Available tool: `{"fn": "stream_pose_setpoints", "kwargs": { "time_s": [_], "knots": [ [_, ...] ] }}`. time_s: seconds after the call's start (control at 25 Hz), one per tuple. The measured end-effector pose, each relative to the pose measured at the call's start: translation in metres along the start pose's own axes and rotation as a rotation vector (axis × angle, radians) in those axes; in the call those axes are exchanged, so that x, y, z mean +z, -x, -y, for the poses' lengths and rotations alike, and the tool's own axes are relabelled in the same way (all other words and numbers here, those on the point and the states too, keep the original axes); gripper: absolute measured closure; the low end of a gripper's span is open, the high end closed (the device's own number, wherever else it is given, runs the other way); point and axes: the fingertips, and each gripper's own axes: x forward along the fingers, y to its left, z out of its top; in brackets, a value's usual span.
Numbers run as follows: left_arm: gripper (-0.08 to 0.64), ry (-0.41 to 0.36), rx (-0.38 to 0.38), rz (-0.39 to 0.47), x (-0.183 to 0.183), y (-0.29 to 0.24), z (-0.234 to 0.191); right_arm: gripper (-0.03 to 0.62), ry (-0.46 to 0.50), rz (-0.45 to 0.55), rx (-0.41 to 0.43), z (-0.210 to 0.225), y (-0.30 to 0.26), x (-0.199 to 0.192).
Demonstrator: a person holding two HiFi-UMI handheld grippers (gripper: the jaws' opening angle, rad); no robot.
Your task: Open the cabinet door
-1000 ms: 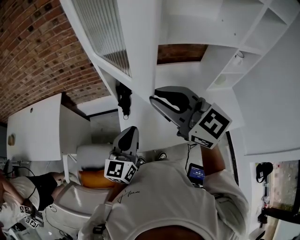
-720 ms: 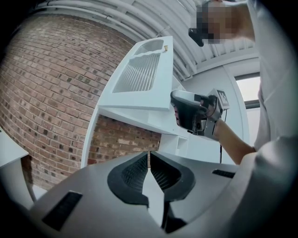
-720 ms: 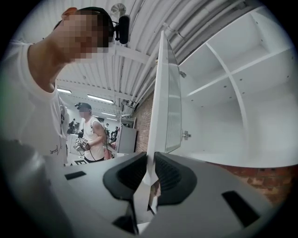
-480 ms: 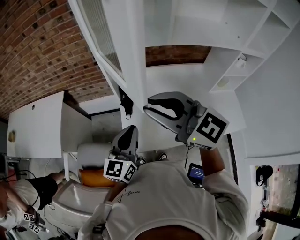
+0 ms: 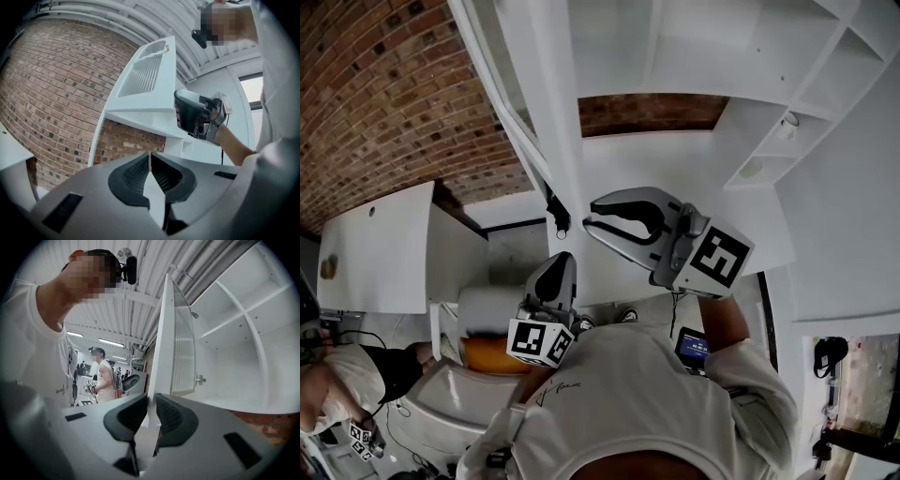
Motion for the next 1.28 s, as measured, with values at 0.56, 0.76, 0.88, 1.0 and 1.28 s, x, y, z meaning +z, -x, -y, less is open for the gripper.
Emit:
{"fn": "stream_pose_setpoints", "kwargs": {
  "time_s": [0.56,0.76,0.88,1.0,1.28],
  "knots": [
    [0.532,0.005,0.027,0.004,0.002,0.004,-0.008,0.528,0.025,0.032,0.088,-0.022,-0.023,0.004],
    [0.532,0.008,0.041,0.006,0.002,0.006,-0.015,0.529,0.039,0.026,0.105,-0.028,-0.031,0.003],
    [0.532,0.007,0.043,0.007,0.002,0.007,-0.014,0.529,0.037,0.034,0.124,-0.032,-0.033,0.005],
    [0.532,0.006,0.048,0.002,0.003,0.008,-0.016,0.531,0.035,0.039,0.139,-0.036,-0.037,0.005],
    [0.532,0.009,0.043,0.004,0.003,0.008,-0.023,0.531,0.058,0.026,0.164,-0.044,-0.051,0.005]
  ]
}}
